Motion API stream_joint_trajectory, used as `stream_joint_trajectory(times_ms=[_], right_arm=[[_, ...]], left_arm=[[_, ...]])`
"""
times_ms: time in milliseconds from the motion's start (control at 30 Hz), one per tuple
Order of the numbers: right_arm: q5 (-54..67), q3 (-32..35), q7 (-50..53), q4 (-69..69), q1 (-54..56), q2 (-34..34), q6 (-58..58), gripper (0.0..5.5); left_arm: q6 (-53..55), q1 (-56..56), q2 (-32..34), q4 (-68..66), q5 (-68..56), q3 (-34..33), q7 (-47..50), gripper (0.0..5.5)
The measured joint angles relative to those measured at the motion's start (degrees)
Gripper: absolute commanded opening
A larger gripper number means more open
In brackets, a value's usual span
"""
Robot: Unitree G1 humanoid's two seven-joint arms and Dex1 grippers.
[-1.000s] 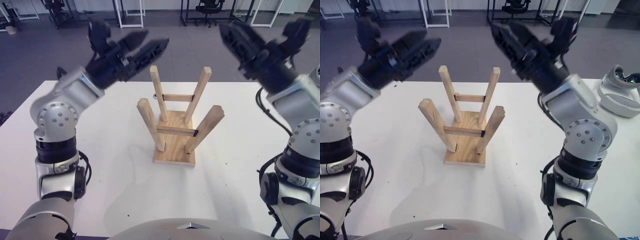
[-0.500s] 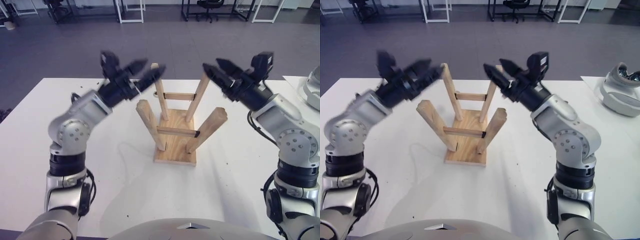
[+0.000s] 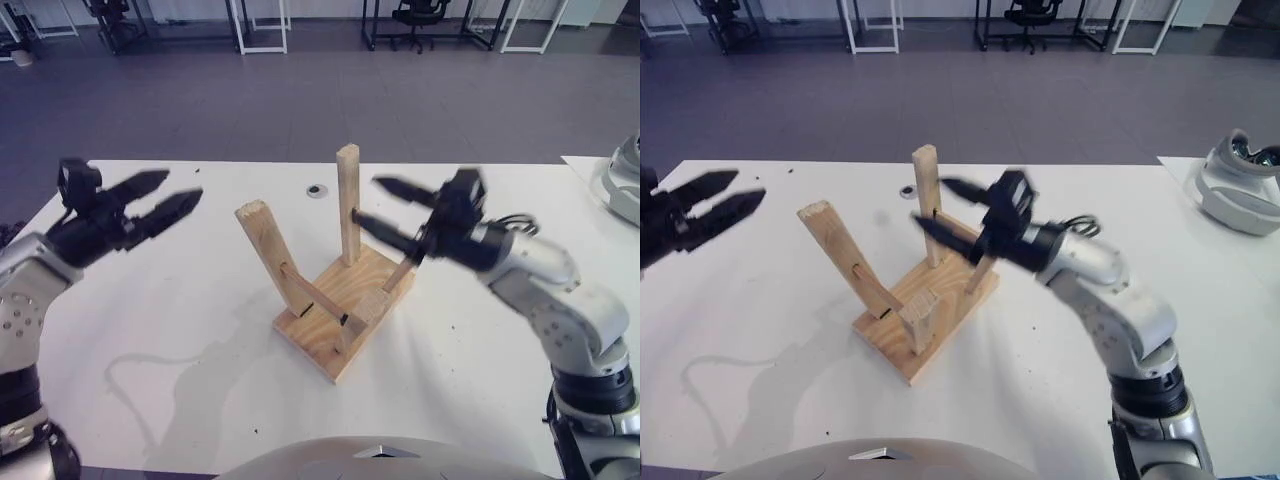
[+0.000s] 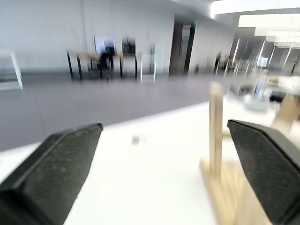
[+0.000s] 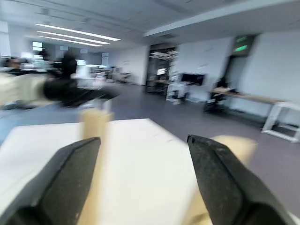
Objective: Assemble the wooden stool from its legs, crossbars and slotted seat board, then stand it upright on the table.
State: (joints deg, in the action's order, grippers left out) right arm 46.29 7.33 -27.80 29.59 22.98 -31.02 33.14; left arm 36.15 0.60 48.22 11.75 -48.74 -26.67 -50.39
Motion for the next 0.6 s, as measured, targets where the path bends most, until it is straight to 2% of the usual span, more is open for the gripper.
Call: stream_joint_trajectory(times_ms=[33, 67, 133, 167, 233, 333, 367, 433, 500, 600], right_arm=[[5.34, 6.33, 0.79, -2.86, 4.36, -0.59, -0.24, 3.44], [7.13, 9.62, 0.08, -5.74, 6.52, -1.89, -0.55, 3.44], [4.43, 12.42, -2.53, -14.93, 8.13, -5.27, -2.76, 3.44], [1.23, 11.81, -3.85, -19.60, 8.14, -6.13, -3.88, 3.44], [-5.23, 7.79, -5.98, -31.39, 8.34, -6.04, -6.58, 3.44], [-20.35, -4.22, -7.59, -49.30, 8.43, -2.34, -15.71, 3.44], [-26.32, -9.97, -10.45, -57.81, 8.27, 0.77, -20.62, 3.44], [-33.91, -17.13, -14.18, -70.28, 7.98, 6.00, -28.42, 3.44], [-37.72, -18.99, -14.49, -78.17, 9.60, 7.61, -34.33, 3.44], [-39.77, -17.99, -15.15, -85.79, 10.14, 6.74, -39.88, 3.44]], left_arm=[[-1.24, -3.69, 1.31, 1.66, 2.49, 2.46, -3.33, 4.90], [-2.63, -5.74, 2.50, 3.36, 4.70, 4.66, -5.66, 4.90], [-6.33, -10.16, 4.54, 6.32, 10.94, 10.45, -9.86, 4.90], [-7.88, -11.90, 5.14, 6.89, 13.49, 12.98, -11.14, 4.90], [-10.31, -13.54, 5.56, 6.74, 18.97, 17.60, -11.65, 4.90], [-12.77, -12.84, 4.77, 5.51, 25.44, 25.05, -11.17, 4.90], [-13.48, -11.36, 2.67, 3.69, 28.57, 28.93, -9.83, 4.90], [-16.68, -6.70, -2.48, -1.37, 33.96, 34.90, -6.54, 4.90], [-19.35, -1.92, -6.12, -7.36, 36.77, 37.44, -3.71, 4.90], [-23.31, 4.77, -12.01, -17.46, 40.08, 37.79, 2.39, 4.90]])
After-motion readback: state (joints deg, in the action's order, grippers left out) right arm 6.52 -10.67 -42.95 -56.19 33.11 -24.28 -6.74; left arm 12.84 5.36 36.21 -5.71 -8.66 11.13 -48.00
